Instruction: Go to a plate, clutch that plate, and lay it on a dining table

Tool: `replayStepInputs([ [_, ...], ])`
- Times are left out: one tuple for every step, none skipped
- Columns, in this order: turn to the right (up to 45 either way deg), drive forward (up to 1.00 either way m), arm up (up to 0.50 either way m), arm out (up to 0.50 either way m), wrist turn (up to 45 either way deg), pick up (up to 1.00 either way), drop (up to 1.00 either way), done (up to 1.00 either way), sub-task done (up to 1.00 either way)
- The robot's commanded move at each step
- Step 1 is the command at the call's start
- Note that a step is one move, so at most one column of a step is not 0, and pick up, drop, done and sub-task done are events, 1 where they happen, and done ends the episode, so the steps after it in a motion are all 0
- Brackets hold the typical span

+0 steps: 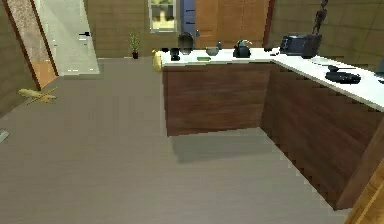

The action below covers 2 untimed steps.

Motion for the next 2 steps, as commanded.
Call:
replayStepInputs([
  [0.0,0.65,0.00,0.00,0.0,0.00,0.00,0.00,0.00],
  [33.0,0.00,0.00,0.00,0.0,0.00,0.00,0.00,0.00],
])
